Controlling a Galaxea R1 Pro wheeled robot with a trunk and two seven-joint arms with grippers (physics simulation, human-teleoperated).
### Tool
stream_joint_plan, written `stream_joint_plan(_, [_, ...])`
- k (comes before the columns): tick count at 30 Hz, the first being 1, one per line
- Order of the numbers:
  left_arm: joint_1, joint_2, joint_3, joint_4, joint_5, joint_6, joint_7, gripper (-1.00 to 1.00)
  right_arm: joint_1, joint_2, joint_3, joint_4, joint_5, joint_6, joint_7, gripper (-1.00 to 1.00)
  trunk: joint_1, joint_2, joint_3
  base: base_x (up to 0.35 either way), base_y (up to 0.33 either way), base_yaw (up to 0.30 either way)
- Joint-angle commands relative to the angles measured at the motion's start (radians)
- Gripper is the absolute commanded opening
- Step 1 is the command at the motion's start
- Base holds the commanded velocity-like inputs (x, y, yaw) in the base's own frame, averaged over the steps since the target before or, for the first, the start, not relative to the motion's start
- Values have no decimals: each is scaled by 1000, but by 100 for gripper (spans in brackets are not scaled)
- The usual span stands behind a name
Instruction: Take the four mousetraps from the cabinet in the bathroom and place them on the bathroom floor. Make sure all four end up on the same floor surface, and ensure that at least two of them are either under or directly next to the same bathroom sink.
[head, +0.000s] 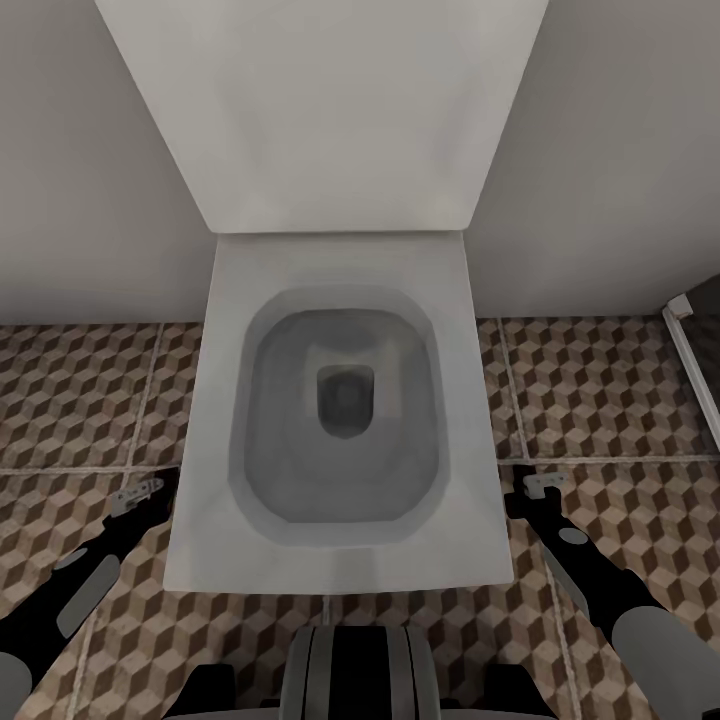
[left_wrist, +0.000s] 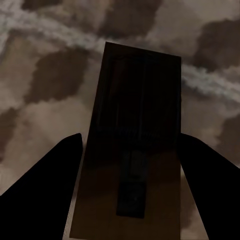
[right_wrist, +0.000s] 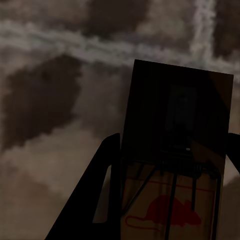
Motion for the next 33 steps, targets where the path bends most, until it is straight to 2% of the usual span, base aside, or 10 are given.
stream_joint_plan(1, [0, 2, -4, 1, 10, -2, -1, -100, -1, -1, 7, 1, -13, -5, 1, -100, 0, 0, 0, 0, 0, 0])
stream_joint_plan(32, [-1, -2, -4, 2, 10, -4, -1, -100, -1, -1, 7, 1, -13, -5, -3, -100, 0, 0, 0, 0, 0, 0])
stream_joint_plan(33, [-1, -2, -4, 2, 10, -4, -1, -100, -1, -1, 7, 1, -13, -5, -3, 100, 0, 0, 0, 0, 0, 0])
